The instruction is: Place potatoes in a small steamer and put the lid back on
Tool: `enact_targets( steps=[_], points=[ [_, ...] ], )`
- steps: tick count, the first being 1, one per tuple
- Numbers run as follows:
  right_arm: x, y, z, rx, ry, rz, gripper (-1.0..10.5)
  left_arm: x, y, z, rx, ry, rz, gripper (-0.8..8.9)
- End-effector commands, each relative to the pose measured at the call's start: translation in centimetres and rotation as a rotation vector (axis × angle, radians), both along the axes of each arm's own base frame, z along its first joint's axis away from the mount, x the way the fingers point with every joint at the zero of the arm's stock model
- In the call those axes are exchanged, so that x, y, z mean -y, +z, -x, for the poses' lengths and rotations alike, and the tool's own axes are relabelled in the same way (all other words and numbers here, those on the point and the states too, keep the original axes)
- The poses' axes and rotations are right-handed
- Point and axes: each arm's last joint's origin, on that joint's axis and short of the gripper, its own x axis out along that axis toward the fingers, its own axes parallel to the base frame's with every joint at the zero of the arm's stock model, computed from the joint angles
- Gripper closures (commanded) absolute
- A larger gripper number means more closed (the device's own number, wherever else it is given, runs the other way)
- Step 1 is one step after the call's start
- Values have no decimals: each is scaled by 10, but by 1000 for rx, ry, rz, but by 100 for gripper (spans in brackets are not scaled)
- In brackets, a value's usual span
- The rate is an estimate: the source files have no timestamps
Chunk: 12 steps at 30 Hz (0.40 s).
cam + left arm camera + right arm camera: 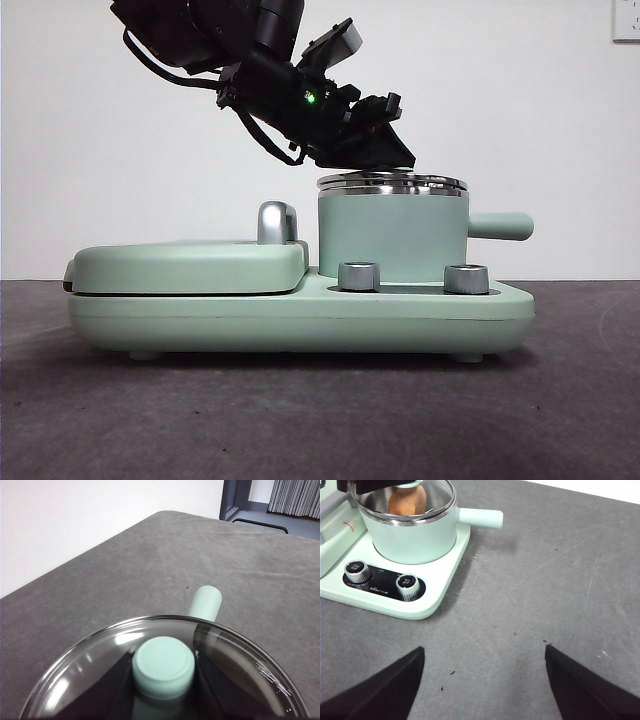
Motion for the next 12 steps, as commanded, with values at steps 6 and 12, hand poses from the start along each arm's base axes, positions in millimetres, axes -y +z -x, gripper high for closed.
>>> enact_targets(
  steps=[6, 12],
  points=[
    [0, 2, 0, 11, -2, -14, 577, 7, 3, -5, 68, -10, 25, 799],
    [0, 2, 0, 11, -2, -14, 577, 7, -1, -5, 57, -10, 18, 798]
  ],
)
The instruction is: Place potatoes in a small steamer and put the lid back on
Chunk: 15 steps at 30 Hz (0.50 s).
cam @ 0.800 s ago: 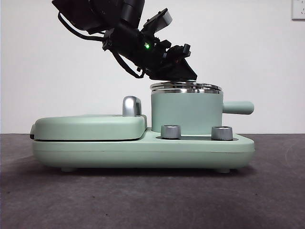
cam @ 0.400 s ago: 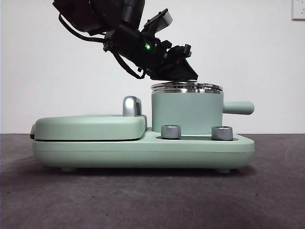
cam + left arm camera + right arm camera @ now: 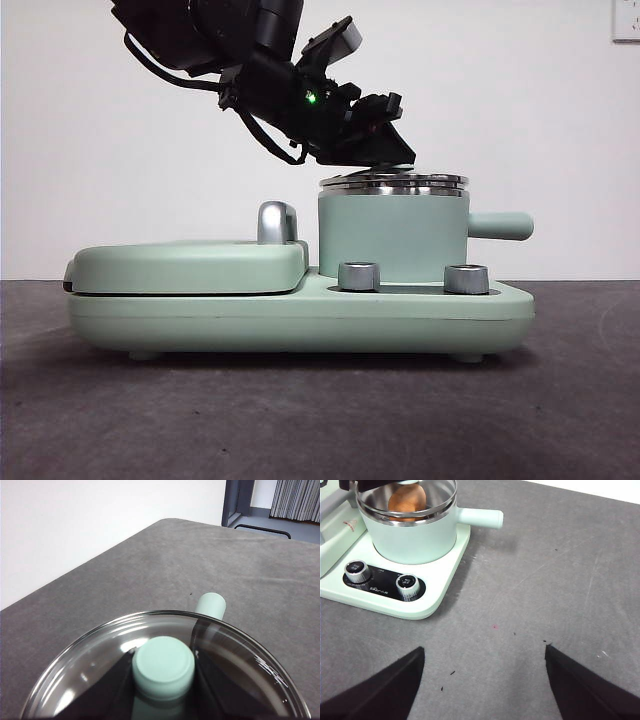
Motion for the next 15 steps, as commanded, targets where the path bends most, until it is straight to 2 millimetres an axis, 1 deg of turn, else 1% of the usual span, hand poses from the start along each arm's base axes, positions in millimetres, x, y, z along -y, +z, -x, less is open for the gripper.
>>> enact_targets(
  steps=[1, 3, 8, 15],
  points=[
    [0, 2, 0, 11, -2, -14, 577, 6, -4, -3, 26, -10, 4, 798],
    [0, 2, 0, 11, -2, -14, 577, 5, -8, -3, 18, -11, -2, 798],
    [0, 2, 0, 11, -2, -13, 577, 5, -10, -3, 13, -11, -4, 798],
    [0, 2, 0, 11, -3, -13, 577, 5, -14, -2, -47, -5, -18, 798]
  ],
)
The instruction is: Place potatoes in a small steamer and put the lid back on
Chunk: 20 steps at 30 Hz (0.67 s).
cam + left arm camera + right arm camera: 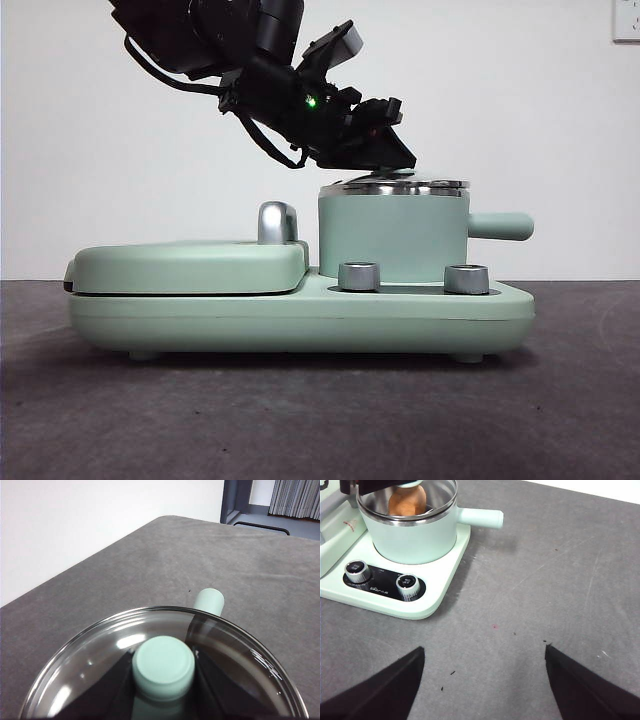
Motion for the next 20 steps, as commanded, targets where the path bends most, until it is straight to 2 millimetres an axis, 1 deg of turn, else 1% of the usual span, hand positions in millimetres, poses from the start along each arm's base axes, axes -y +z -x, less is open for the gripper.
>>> enact_targets(
  steps=[1, 6, 11, 17, 20],
  points=[
    [0, 2, 0, 12, -5, -13, 577, 5, -9, -2, -42, -1, -6, 798],
    [0, 2, 0, 12, -5, -13, 577, 4, -8, -2, -65, 6, 6, 798],
    [0, 2, 0, 12, -5, -13, 577, -1, 4, 0, -45, 20, 8, 798],
    [0, 2, 0, 12, -5, -13, 577, -7, 7, -1, -54, 47, -4, 798],
    [0, 2, 0, 12, -5, -13, 577, -7, 13, -2, -11, 49, 16, 799]
  ],
)
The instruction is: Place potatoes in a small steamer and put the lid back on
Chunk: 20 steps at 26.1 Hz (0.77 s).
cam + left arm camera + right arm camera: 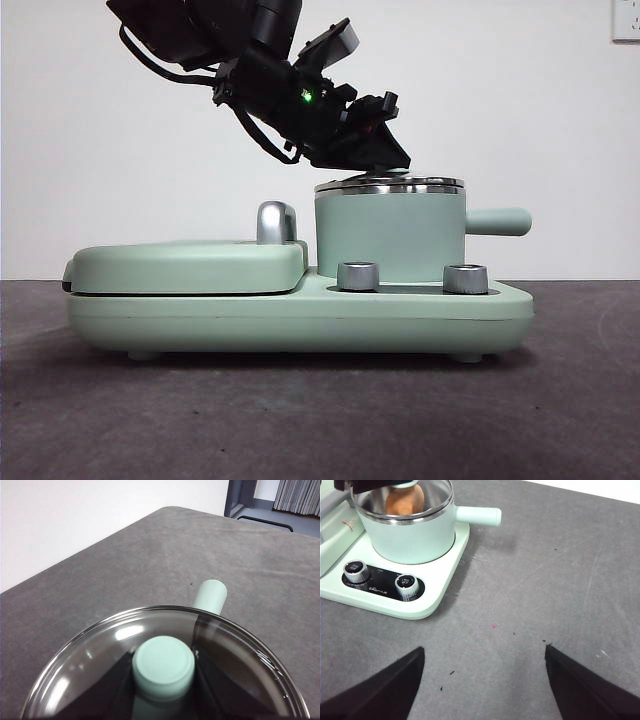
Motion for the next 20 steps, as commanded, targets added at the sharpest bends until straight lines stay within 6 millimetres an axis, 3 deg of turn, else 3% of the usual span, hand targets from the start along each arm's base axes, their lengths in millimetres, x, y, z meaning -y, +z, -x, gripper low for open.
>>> enact_targets(
  steps=[1, 17, 20],
  points=[
    [0, 2, 0, 12, -3, -14, 577, -1, 9, -4, 47, 18, 34, 799],
    [0, 2, 0, 11, -3, -13, 577, -1, 8, -4, 40, 11, 6, 773],
    [0, 2, 0, 11, -3, -13, 577, 0, 8, -3, 41, 8, 6, 594]
  ],
)
